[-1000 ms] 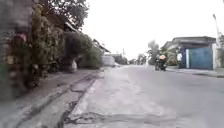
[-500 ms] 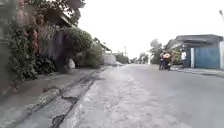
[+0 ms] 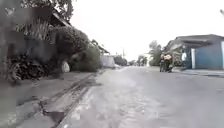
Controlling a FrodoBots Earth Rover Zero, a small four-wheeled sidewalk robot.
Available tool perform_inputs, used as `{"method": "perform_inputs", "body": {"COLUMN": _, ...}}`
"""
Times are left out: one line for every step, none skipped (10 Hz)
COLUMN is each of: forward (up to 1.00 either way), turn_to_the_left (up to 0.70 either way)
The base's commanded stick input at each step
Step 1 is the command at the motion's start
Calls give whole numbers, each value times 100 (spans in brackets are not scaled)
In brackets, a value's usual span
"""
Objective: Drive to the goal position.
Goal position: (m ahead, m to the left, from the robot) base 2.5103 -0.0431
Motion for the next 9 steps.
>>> {"method": "perform_inputs", "body": {"forward": 100, "turn_to_the_left": 0}}
{"method": "perform_inputs", "body": {"forward": 100, "turn_to_the_left": 0}}
{"method": "perform_inputs", "body": {"forward": 100, "turn_to_the_left": 0}}
{"method": "perform_inputs", "body": {"forward": 100, "turn_to_the_left": 0}}
{"method": "perform_inputs", "body": {"forward": 100, "turn_to_the_left": 0}}
{"method": "perform_inputs", "body": {"forward": 100, "turn_to_the_left": 0}}
{"method": "perform_inputs", "body": {"forward": 100, "turn_to_the_left": 0}}
{"method": "perform_inputs", "body": {"forward": 100, "turn_to_the_left": 0}}
{"method": "perform_inputs", "body": {"forward": 100, "turn_to_the_left": 0}}
